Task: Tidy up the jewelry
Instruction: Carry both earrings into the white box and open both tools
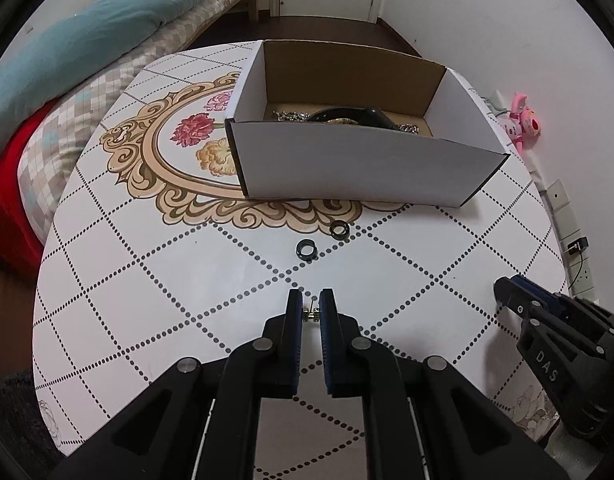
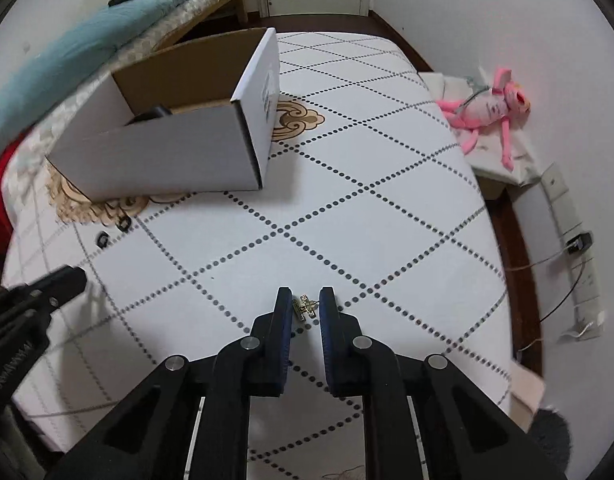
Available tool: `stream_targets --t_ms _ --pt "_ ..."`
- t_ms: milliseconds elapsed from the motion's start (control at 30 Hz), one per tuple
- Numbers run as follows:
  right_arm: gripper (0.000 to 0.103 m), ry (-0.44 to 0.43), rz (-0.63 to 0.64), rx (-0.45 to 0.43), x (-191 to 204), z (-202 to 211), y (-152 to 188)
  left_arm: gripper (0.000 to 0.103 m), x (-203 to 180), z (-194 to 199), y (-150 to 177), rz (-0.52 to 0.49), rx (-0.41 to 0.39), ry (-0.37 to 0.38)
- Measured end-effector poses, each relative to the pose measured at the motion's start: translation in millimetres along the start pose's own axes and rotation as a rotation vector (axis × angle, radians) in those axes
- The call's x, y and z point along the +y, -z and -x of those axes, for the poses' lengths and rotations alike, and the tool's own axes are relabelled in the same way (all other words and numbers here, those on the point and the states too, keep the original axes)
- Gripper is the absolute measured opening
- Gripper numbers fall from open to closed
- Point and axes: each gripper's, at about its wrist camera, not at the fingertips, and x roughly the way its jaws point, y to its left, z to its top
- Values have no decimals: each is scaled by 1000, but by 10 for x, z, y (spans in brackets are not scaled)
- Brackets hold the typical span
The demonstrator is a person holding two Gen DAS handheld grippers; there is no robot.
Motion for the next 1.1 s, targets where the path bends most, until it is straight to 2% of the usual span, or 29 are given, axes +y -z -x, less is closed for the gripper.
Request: stream_targets --t_ms 167,300,367,467,567,800,833,867,900,933,967,1067,1100 --pt "14 -134 -107 -31 -140 291 -175 6 -28 212 -148 17 -20 62" --pt "14 -252 -124 -102 -90 628 -666 6 -53 477 -539 18 -63 135" --pt "14 -286 -114 -113 -32 663 -951 6 -38 541 -821 20 -71 171" --pt "14 -290 -76 -99 86 559 -1398 6 -14 485 -1219 9 -55 197" --pt "14 -276 -43 -41 175 318 -1737 6 37 298 -1532 0 -17 187" --pt "15 -213 11 85 270 -99 -1987 9 208 -98 -1885 27 99 102" --pt "18 -203 5 96 246 -138 -1996 16 218 -111 -1886 23 101 86" --pt "21 -193 1 99 234 -159 -2010 32 221 -124 -1901 17 102 61" --pt "25 -191 1 95 192 -144 -2014 43 228 -117 -1912 11 95 36" --pt "27 -178 6 86 184 -123 -2021 62 259 -105 -1936 13 82 25" --pt "28 -173 7 77 172 -100 -2025 72 276 -83 -1944 17 66 16" --pt "34 -140 12 60 153 -45 -2024 72 326 -43 -1965 22 44 -13" --pt "40 -132 10 56 134 -30 -2025 73 333 -33 -1965 19 39 -28"
